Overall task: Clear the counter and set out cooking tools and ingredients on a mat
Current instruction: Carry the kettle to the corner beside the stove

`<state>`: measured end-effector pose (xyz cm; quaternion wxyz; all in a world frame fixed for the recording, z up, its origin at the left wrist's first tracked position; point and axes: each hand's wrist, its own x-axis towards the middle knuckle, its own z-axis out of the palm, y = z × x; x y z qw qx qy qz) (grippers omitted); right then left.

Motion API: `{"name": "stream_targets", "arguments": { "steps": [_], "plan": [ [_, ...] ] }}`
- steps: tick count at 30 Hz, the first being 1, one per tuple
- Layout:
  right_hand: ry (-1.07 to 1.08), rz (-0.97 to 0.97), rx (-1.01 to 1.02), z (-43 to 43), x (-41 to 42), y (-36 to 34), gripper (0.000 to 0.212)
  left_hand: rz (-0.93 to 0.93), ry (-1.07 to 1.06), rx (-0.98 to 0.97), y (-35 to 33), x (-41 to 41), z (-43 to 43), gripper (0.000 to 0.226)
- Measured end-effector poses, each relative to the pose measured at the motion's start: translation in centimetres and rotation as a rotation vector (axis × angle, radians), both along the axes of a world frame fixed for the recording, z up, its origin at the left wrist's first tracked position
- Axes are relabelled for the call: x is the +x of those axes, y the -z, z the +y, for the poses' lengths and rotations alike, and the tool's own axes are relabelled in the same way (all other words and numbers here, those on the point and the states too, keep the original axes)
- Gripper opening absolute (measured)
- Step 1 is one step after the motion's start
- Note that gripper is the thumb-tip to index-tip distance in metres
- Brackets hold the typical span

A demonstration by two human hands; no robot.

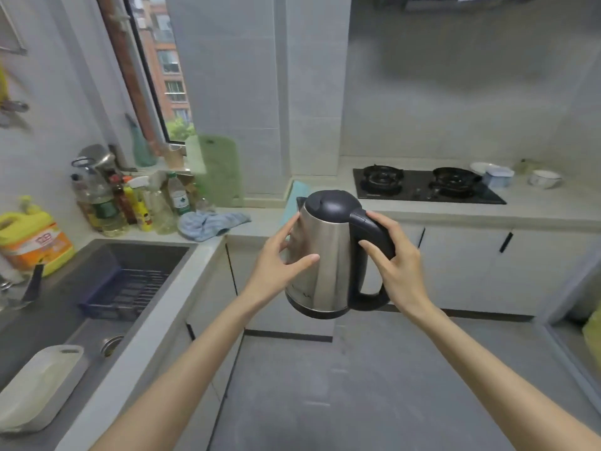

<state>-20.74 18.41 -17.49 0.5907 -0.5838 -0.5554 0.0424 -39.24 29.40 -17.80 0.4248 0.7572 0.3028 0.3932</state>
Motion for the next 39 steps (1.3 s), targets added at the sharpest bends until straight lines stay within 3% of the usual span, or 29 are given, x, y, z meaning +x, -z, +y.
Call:
{"name": "stream_targets", "arguments": {
  "steps": [14, 25, 39],
  "plan": [
    [0.421, -0.025, -0.020, 2.2, 21.3, 0.2, 0.041, 0.012, 0.425, 0.024, 0.2, 27.0, 8.5, 0.079],
    [0.659, -0.018, -0.003, 6.1, 37.4, -1.8, 0.041, 0.030, 0.622, 0.018, -1.3, 48.0, 15.3, 0.080],
    [0.757, 0.012, 0.005, 7.4, 62.3, 0.0, 0.040, 0.041, 0.761, -0.017, -0.4, 74.6, 16.6, 0.081]
  ]
}}
